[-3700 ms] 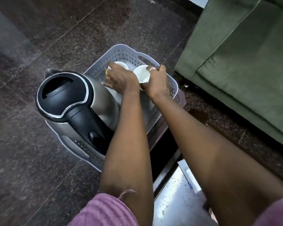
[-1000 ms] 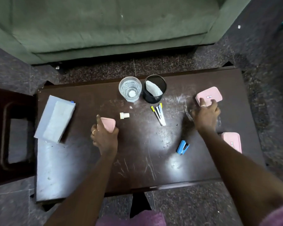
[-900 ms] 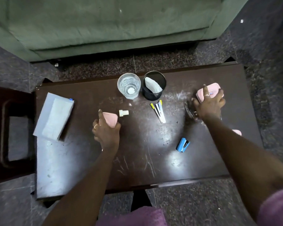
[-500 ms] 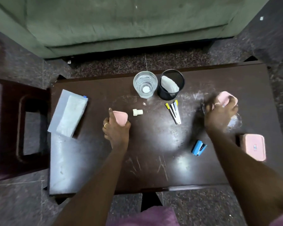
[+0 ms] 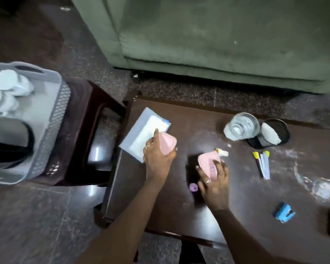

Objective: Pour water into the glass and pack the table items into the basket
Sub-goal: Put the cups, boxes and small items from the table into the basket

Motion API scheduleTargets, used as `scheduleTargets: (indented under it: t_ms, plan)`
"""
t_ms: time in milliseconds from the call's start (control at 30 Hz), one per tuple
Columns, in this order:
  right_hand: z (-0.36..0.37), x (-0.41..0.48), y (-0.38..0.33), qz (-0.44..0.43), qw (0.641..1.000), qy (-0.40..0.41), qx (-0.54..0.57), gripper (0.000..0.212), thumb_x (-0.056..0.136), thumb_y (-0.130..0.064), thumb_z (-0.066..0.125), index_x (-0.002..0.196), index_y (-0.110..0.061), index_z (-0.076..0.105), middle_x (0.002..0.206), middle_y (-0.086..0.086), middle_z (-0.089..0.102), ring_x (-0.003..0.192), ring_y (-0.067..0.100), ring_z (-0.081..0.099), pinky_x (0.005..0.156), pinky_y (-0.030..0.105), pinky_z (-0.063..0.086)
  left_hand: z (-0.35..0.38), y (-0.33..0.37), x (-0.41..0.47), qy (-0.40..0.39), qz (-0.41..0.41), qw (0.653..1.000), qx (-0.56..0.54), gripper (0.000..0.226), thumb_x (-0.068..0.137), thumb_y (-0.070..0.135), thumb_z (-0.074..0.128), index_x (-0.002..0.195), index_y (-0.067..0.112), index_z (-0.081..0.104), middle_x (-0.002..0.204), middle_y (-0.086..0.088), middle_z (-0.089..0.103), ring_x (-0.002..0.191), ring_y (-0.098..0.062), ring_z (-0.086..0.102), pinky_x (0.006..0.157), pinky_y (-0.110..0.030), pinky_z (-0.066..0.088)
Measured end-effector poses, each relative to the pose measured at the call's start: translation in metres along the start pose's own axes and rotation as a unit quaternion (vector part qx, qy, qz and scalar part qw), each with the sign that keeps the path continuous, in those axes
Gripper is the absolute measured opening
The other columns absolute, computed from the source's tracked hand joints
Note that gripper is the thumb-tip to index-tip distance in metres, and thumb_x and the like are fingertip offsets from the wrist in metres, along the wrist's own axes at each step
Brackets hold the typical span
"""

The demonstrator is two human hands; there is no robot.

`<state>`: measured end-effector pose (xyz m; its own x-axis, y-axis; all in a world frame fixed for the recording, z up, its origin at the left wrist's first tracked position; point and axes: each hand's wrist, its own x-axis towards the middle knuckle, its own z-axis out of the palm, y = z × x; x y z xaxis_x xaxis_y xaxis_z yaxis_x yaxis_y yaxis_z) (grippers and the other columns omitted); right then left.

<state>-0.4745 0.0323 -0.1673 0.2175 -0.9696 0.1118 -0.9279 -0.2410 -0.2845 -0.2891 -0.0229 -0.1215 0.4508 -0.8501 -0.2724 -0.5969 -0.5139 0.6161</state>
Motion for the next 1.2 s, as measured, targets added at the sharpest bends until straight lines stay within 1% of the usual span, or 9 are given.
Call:
scheduleTargets:
  t_ms: [167,267,367,533,733,867,967,1100,1200]
  plan:
    - [0.009,0.081,-0.103,-0.099,0.988,0.072,0.092,0.038,0.077,-0.02,0.052,0.113,-0.023,0.065,0.122,0.018,0.039,0.115,0.046,0.043,0.094,0.057,0.043,-0.103,-0.025,0.057,0.094,-0.003,0.995,-0.037,0.086,0.072,0.039,0.073,0.144,0.021,0.028,0.137,-0.014,0.045,0.124,-0.033,0.041,0.103,-0.042,0.032]
    - [0.011,0.138,-0.173,-0.173,0.963,0.126,0.166,0.038,0.08,-0.015,0.052,0.117,-0.024,0.054,0.117,0.014,0.039,0.116,0.037,0.039,0.097,0.054,0.044,-0.173,-0.041,0.096,0.174,-0.018,0.984,-0.031,0.084,0.073,0.039,0.072,0.143,0.018,0.032,0.132,-0.017,0.048,0.12,-0.034,0.045,0.102,-0.041,0.033]
    - [0.008,0.191,-0.252,-0.213,0.936,0.153,0.237,0.045,0.076,-0.009,0.056,0.12,-0.021,0.054,0.119,0.017,0.042,0.113,0.042,0.046,0.098,0.05,0.044,-0.235,-0.067,0.136,0.232,-0.045,0.971,-0.043,0.08,0.075,0.037,0.071,0.142,0.015,0.033,0.131,-0.02,0.05,0.12,-0.035,0.046,0.102,-0.04,0.032]
    - [0.0,0.249,-0.361,-0.212,0.925,0.072,0.306,0.048,0.067,-0.007,0.064,0.115,-0.005,0.063,0.118,0.032,0.053,0.108,0.046,0.055,0.094,0.05,0.048,-0.281,-0.117,0.193,0.215,-0.138,0.966,-0.039,0.076,0.072,0.028,0.074,0.136,0.011,0.036,0.13,-0.019,0.052,0.122,-0.035,0.046,0.104,-0.042,0.032]
    - [0.031,0.292,-0.424,-0.182,0.964,-0.13,0.14,0.053,0.083,-0.035,0.061,0.129,-0.01,0.054,0.142,0.022,0.04,0.129,0.038,0.037,0.109,0.034,0.025,-0.275,-0.151,0.241,0.151,-0.203,0.967,0.041,0.04,0.088,0.023,0.051,0.124,0.005,0.047,0.127,-0.019,0.056,0.121,-0.036,0.049,0.1,-0.039,0.037]
    - [0.053,0.312,-0.432,-0.205,0.958,-0.194,0.06,0.052,0.087,-0.038,0.057,0.129,-0.008,0.052,0.145,0.022,0.035,0.132,0.038,0.032,0.111,0.038,0.026,-0.27,-0.164,0.257,0.14,-0.212,0.964,0.081,0.042,0.09,0.02,0.045,0.128,0.003,0.045,0.13,-0.017,0.054,0.124,-0.034,0.046,0.103,-0.037,0.034]
    - [0.062,0.321,-0.431,-0.236,0.947,-0.219,0.014,0.043,0.089,-0.028,0.056,0.124,-0.002,0.054,0.144,0.022,0.038,0.134,0.037,0.03,0.111,0.042,0.025,-0.27,-0.165,0.262,0.168,-0.233,0.956,0.068,0.053,0.09,0.016,0.05,0.138,0.0,0.033,0.142,-0.015,0.041,0.135,-0.03,0.033,0.11,-0.036,0.027]
    - [0.074,0.325,-0.434,-0.304,0.919,-0.236,-0.089,0.044,0.096,-0.022,0.044,0.137,-0.005,0.04,0.149,0.012,0.035,0.143,0.026,0.02,0.115,0.053,0.003,-0.274,-0.162,0.267,0.136,-0.241,0.959,0.063,0.076,0.087,0.017,0.06,0.144,-0.001,0.014,0.155,-0.011,0.016,0.143,-0.028,0.014,0.114,-0.04,0.023]
    - [0.078,0.327,-0.437,-0.278,0.923,-0.235,-0.123,0.044,0.099,-0.021,0.037,0.142,-0.012,0.033,0.154,0.005,0.028,0.144,0.026,0.016,0.116,0.048,-0.001,-0.274,-0.163,0.268,0.116,-0.23,0.963,0.074,0.077,0.088,0.014,0.056,0.145,-0.003,0.007,0.157,-0.015,0.006,0.145,-0.031,0.007,0.116,-0.038,0.018]
